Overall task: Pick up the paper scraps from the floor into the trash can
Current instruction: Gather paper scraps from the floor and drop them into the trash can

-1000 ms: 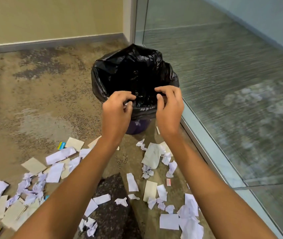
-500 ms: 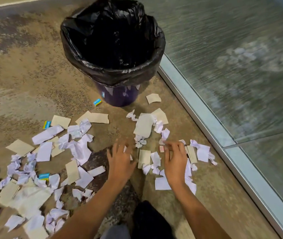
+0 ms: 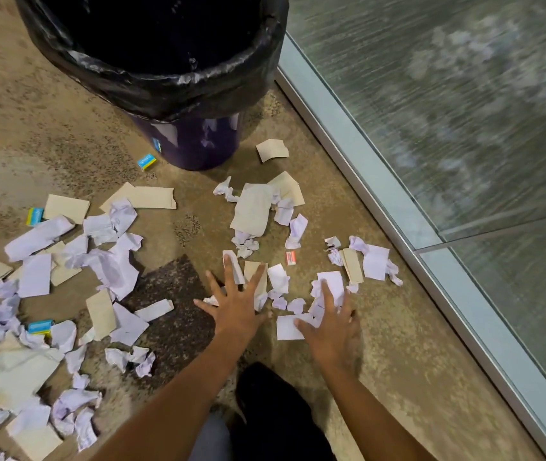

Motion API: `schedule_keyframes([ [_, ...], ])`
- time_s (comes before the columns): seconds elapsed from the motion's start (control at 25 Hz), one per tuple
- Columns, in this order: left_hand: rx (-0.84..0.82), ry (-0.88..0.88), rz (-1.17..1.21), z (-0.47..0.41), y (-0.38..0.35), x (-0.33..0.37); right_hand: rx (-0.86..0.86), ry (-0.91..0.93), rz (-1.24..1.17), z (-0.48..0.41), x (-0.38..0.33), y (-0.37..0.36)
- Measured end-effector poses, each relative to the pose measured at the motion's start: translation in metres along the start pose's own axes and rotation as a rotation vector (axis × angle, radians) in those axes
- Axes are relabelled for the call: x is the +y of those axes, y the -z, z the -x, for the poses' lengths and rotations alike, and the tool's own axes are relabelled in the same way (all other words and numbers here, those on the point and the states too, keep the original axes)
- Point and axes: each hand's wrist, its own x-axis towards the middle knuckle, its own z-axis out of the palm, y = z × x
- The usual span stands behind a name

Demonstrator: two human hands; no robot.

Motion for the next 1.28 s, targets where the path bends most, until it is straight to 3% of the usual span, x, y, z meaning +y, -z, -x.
schedule_keyframes([
  [0.16, 0.074, -0.104, -0.188, 0.006, -0.017, 0.011, 0.088, 0.132, 0.109, 0.007, -0.016, -0.008],
  [0.28, 0.189, -0.204, -0.160, 0.011, -0.015, 0.011, 0.133, 0.220, 0.070, 0.008, -0.022, -0.013],
  [0.44, 0.051, -0.210, -0.129, 0.013, 0.005, 0.003, 0.041, 0.241, -0.055, 0.009, -0.023, -0.014],
  [0.52, 0.085, -0.173, -0.114, 0.010, 0.014, 0.000, 0.066, 0.259, -0.083, 0.011, -0.025, -0.011],
  [0.76, 0.328, -0.120, 0.065, 0.017, 0.034, -0.009, 0.229, 0.268, -0.253, 0.019, -0.039, 0.012],
  [0.92, 0.465, -0.148, 0.397, 0.045, 0.070, 0.004, 0.249, 0.277, -0.289, 0.019, -0.063, 0.041],
  [1.28, 1.061, -0.318, 0.649, 0.087, 0.210, 0.027, 0.550, 0.612, -0.630, 0.005, -0.207, 0.137],
])
